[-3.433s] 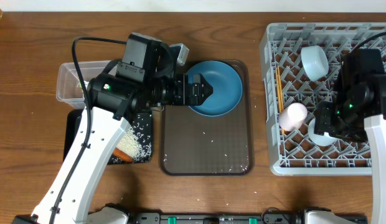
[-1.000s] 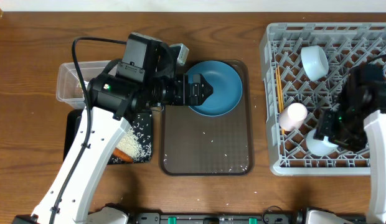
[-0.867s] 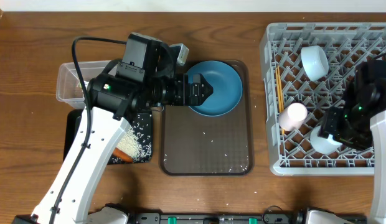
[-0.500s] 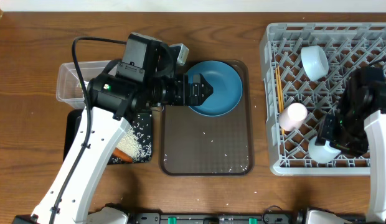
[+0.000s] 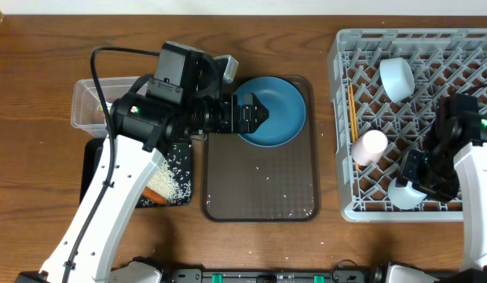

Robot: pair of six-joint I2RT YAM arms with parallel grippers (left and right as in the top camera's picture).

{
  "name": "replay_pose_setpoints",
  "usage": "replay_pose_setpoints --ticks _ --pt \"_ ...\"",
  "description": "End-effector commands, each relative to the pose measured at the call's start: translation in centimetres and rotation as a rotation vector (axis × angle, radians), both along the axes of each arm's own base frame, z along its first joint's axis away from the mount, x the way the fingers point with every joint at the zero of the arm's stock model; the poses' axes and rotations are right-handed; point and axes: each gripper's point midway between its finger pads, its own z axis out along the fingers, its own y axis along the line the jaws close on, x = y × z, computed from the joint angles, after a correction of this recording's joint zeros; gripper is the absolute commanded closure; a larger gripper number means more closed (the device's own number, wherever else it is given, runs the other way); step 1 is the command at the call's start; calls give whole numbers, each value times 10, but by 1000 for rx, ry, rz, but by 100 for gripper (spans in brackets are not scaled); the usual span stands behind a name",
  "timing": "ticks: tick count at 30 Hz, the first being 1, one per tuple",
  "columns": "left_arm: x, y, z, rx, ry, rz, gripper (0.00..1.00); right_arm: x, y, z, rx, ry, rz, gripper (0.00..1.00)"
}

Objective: Sort waste into correct bins and load items into the dishwasher rack
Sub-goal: 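Lower the light-blue cup into the rack and open the right gripper, then move the right gripper out of the rack to the blue plate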

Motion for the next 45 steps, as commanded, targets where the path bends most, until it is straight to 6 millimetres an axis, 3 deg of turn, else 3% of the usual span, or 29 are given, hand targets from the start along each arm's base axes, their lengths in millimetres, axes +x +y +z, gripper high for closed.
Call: replay_pose_setpoints --ticks 1,18,25,28,31,36,45 --pt "1 2 0 12 -9 4 3 2 -4 0 -15 -14 -21 74" --pt "1 2 0 12 -9 4 3 17 -6 -1 -23 -72 -17 71" --pt "2 2 0 12 -9 4 3 13 -6 -1 -25 -58 -17 71" --pt "1 2 0 12 -9 4 3 11 -6 -2 -23 -49 -17 64" --pt "2 2 0 12 -10 4 3 11 -6 -2 -23 -50 -17 45" --pt "2 2 0 12 -9 4 3 13 -6 -2 -25 -58 -17 26" --pt "1 2 0 12 -9 4 3 14 -6 -2 -23 -60 -17 22"
